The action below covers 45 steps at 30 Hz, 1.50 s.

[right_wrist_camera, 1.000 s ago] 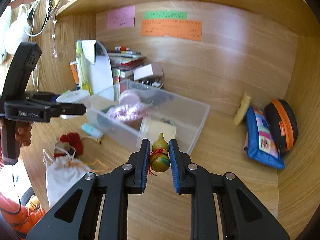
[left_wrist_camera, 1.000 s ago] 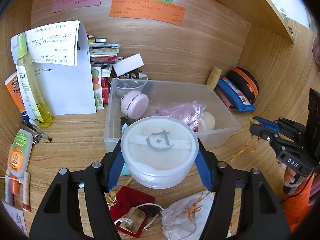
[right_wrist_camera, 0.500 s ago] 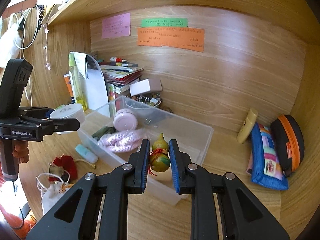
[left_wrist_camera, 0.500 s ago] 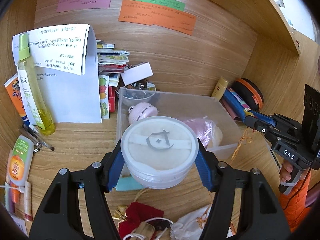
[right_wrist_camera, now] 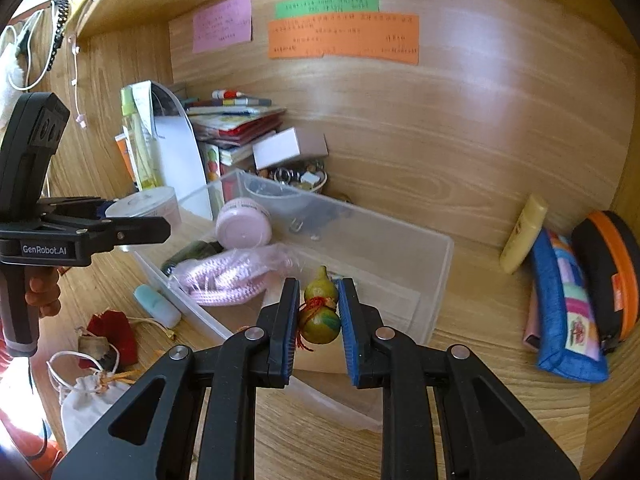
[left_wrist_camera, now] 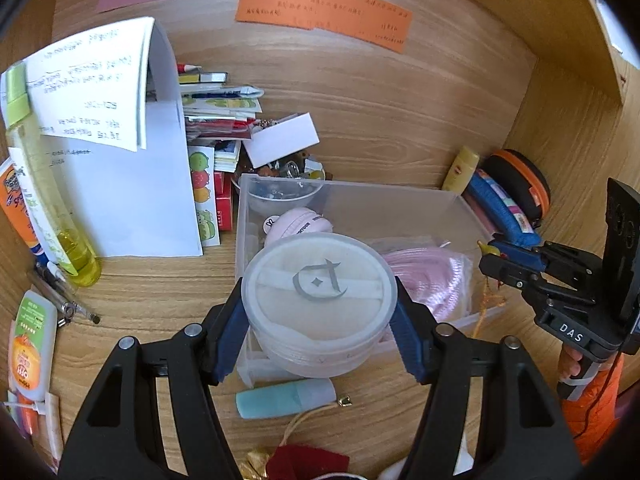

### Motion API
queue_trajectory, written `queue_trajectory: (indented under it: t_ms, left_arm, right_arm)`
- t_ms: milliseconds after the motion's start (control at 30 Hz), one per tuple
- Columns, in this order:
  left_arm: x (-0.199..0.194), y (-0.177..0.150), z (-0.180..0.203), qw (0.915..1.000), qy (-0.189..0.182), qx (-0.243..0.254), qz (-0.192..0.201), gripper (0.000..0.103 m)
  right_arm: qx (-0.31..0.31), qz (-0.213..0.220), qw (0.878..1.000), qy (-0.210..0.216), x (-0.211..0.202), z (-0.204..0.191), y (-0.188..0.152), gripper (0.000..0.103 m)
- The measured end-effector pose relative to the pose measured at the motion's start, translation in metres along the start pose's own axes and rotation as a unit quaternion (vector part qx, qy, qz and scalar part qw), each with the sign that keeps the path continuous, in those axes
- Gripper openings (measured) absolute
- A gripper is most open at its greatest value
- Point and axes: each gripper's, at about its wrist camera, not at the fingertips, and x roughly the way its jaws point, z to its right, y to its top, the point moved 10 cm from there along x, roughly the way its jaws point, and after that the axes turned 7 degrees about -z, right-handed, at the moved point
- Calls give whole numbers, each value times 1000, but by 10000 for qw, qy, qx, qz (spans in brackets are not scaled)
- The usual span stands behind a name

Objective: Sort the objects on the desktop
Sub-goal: 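Open both tools to release the jar and gourd into the box, then move the left tool to the beige stone while the right tool approaches the blue Max box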

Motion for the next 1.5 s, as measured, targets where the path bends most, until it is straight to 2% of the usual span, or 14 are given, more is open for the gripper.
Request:
queue_trajectory:
  t_ms: [400,500,700,833,933,1000,1067,1200,1267,1333,1500]
  left_arm:
    - [27,5,11,9996,-52,151,-218,64]
    - [29,7,14,9996,62,221,-172,64]
    - [20,11,16,9997,24,225,-91,65]
    - [6,13,22,9993,75,352,81,67]
    - [-6,13,27,9986,144,467,210,70]
    - [-15,13,28,9980,203,516,293,73]
    - [-22,12,29,9977,250,531,346,74]
    - [-35,7,27,9971,352,534,415,74]
    - [-41,4,24,9969,398,512,445,74]
    - [-47,0,21,9970,419,466,460,75]
    - [-58,-10,10,9977,417,302,449,79]
  right_arm:
    - [-8,-299,9995,120,17,-1,-14,18]
    - [-16,-296,9995,131,16,-2,-14,18]
    - [-8,-294,9994,158,18,-3,-14,19]
    - [14,-232,9997,-24,17,1,-12,31]
    - [56,-171,9998,-38,15,2,-10,33]
    - [87,-118,9999,59,12,1,-9,43]
    - [111,6,9999,104,5,-1,-5,57]
    - [28,259,9996,78,-11,-7,1,67]
    - [18,326,9994,101,-18,-11,2,78]
    - [12,411,9991,138,-26,-15,2,81]
    - [-90,490,9986,198,-41,-28,-3,82]
